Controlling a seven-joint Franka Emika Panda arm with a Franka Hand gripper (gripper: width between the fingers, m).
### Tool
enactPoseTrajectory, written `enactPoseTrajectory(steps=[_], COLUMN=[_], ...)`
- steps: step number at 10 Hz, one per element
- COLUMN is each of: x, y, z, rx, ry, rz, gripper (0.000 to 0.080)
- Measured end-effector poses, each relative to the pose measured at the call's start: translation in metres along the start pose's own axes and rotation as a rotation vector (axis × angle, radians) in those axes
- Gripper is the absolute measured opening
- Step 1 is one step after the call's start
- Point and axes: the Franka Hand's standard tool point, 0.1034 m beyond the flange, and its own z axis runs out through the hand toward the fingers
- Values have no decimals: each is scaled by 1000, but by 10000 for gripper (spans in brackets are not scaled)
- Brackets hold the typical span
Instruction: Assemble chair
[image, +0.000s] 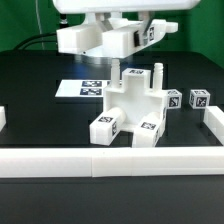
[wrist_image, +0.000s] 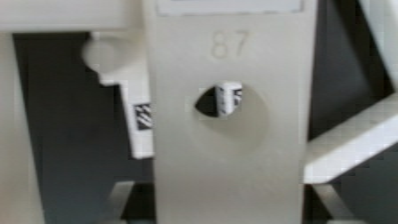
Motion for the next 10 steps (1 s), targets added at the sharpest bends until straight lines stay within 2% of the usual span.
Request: enactPoseTrajectory(steps=[1, 3, 4, 5, 6, 10], x=[2, 2, 0, -8, -14, -18], y=[-9, -8, -10, -20, -29, -32], z=[3, 5, 6, 9, 10, 15], rx=[0, -1, -12, -34, -37, -40], ry=[1, -1, 7, 15, 13, 6], rz=[1, -1, -13, -60, -105, -159], gripper=[284, 284, 284, 284, 284, 284])
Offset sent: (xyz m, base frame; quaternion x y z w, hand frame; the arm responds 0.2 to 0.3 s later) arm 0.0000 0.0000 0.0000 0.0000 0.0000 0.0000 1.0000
